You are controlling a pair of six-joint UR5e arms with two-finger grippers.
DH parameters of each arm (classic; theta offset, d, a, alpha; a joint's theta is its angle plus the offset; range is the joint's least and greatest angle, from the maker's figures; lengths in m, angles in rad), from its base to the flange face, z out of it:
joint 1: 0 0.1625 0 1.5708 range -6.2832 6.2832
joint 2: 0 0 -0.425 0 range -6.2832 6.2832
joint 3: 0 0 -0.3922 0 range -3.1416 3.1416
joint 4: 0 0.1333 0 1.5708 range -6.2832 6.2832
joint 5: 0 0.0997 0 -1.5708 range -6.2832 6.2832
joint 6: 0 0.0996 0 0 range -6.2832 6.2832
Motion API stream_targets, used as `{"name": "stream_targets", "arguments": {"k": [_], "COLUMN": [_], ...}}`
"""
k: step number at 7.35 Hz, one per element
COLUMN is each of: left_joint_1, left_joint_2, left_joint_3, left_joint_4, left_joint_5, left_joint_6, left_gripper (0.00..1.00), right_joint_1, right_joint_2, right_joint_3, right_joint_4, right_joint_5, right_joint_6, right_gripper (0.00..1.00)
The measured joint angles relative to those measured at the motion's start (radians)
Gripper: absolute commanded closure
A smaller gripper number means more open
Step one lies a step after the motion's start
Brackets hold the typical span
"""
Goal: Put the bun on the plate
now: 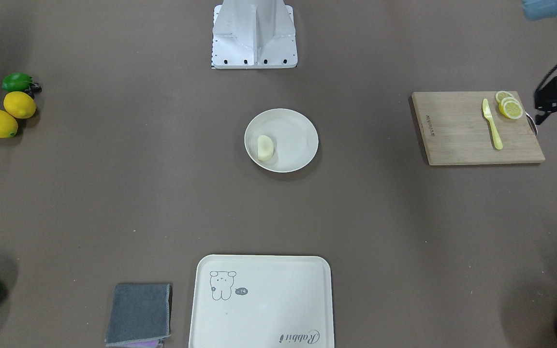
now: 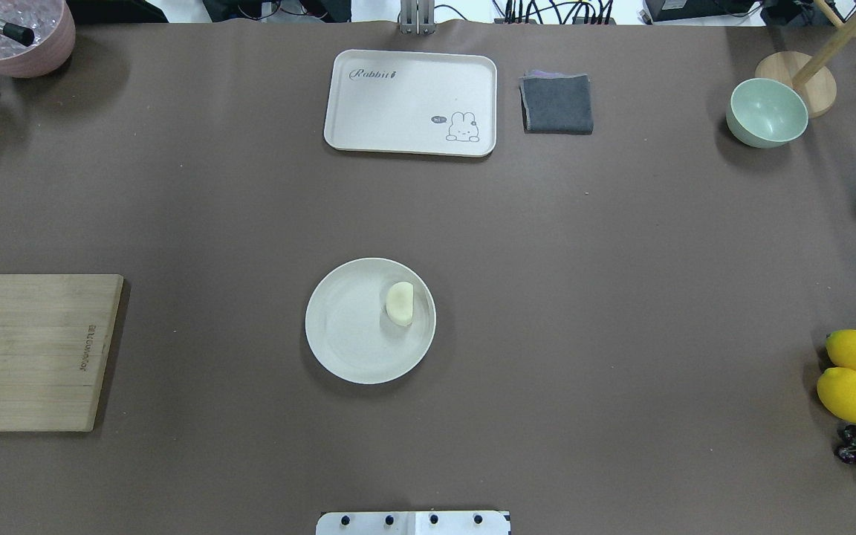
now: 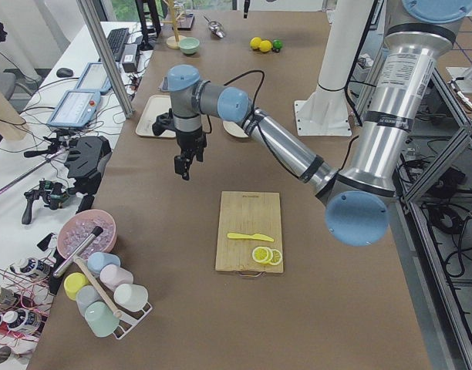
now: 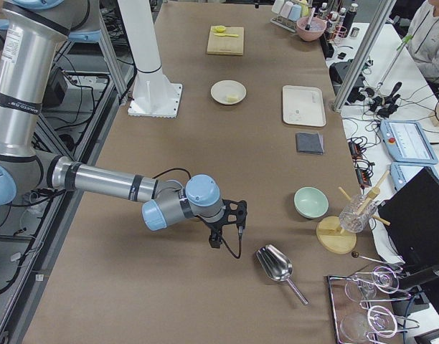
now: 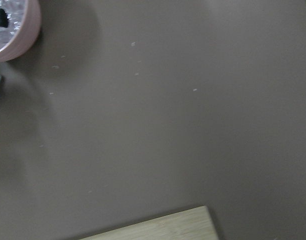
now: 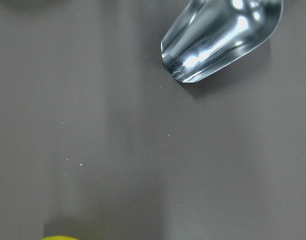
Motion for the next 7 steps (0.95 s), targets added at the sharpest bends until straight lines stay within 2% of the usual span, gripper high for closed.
{"name": "stream_targets", "arguments": {"k": [2, 4, 5, 7], "left_joint_1": [-0.104, -0.165, -0.186, -0.2], "left_joint_2": [0.076, 0.187, 0.268, 0.38], "left_joint_3": [0.063, 0.083, 0.088, 0.121], "left_joint_4": [-0.011, -0.071, -0.149, -0.29], "left_joint_5": [-0.018, -0.057, -0.086, -0.123], "left_joint_6": [0.183, 0.201, 0.193, 0.159], "left_gripper": [0.03, 0.03, 0.03, 0.03], "right_joint_1": [0.088, 0.203, 0.228, 0.236], "right_joint_2": [0.053, 0.135, 0.156, 0.165], "right_joint_3": [0.102, 0.165, 0.168, 0.153], "right_joint_4": [-0.346, -0.649, -0.711, -0.729], "right_joint_5": [-0.078, -0.163, -0.184, -0.165], "right_joint_6": [-0.315, -0.595, -0.655, -0.684], "right_gripper": [0.0, 0.0, 0.0, 0.0]}}
